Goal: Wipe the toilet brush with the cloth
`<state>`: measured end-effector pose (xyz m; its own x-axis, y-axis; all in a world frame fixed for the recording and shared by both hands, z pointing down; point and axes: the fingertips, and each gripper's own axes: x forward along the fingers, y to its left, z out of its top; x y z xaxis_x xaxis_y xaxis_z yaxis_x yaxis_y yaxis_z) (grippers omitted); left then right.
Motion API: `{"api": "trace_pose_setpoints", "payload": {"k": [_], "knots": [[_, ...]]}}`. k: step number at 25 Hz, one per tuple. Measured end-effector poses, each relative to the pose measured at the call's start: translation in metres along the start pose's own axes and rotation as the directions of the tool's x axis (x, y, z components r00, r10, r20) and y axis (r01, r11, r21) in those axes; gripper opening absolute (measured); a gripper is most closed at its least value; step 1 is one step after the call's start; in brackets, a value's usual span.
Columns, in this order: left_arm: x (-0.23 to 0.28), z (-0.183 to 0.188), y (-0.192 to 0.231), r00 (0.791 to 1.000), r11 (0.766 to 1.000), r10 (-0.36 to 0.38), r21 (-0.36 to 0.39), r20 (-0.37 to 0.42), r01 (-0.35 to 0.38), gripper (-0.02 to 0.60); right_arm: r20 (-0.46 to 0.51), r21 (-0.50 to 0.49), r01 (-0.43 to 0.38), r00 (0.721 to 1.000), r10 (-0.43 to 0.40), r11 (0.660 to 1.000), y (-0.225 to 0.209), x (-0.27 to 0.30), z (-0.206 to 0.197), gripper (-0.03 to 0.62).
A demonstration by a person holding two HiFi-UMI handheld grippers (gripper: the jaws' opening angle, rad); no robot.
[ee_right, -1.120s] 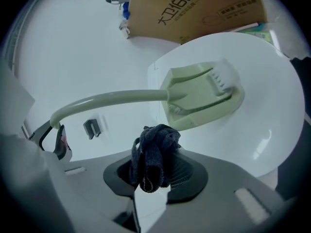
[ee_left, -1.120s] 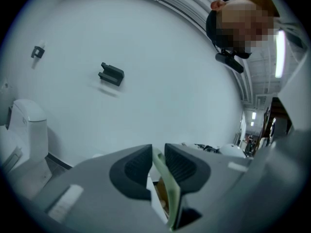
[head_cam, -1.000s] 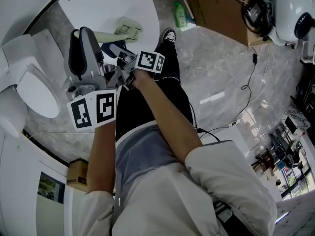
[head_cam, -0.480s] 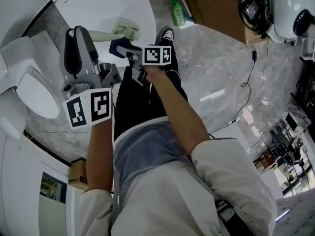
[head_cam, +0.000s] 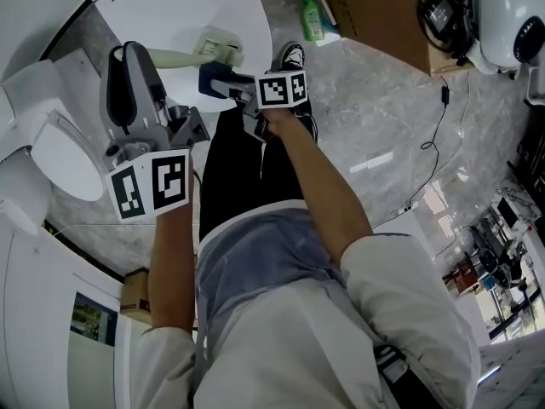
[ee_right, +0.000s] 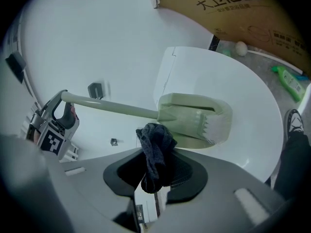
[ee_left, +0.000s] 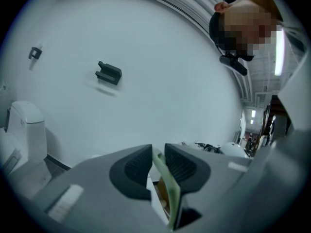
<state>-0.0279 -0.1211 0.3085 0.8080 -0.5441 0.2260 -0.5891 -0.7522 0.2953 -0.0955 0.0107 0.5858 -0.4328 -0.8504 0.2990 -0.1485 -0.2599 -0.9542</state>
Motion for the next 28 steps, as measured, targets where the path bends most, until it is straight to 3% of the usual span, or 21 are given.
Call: {"api": "trace_pose_setpoints", "payload": {"k": [10,14,17,23,28], "knots": [[0.000,-0.001,0.000,1.000,1.000,0.013,0.005,0.006,-0.013,0.000,-0.036,-0.049,-0.005,0.999,0.003,0.999,-0.012,-0.014,-0.003,0.094],[-0.003,-0.002,0.001,1.000,1.000,0.016,0.006,0.009,-0.016,0.000,-0.030,-0.038,0.045,0.998,-0.046,0.998,-0.028,-0.024,-0.006,0.094],[-0.005,-0.001,0.003,1.000,1.000,0.018,0.006,0.016,-0.018,0.000,0.001,-0.002,0.108,0.994,-0.108,0.994,-0.044,-0.033,-0.005,0.094],[-0.008,-0.001,0.001,1.000,1.000,0.018,0.006,0.018,-0.018,0.000,0.116,0.111,0.126,0.983,-0.139,0.986,-0.051,-0.047,0.021,0.093],[-0.008,-0.001,0.000,1.000,1.000,0.017,0.007,0.020,-0.017,0.000,0.068,0.214,0.192,0.975,-0.211,0.958,-0.058,-0.045,0.033,0.098]]}}
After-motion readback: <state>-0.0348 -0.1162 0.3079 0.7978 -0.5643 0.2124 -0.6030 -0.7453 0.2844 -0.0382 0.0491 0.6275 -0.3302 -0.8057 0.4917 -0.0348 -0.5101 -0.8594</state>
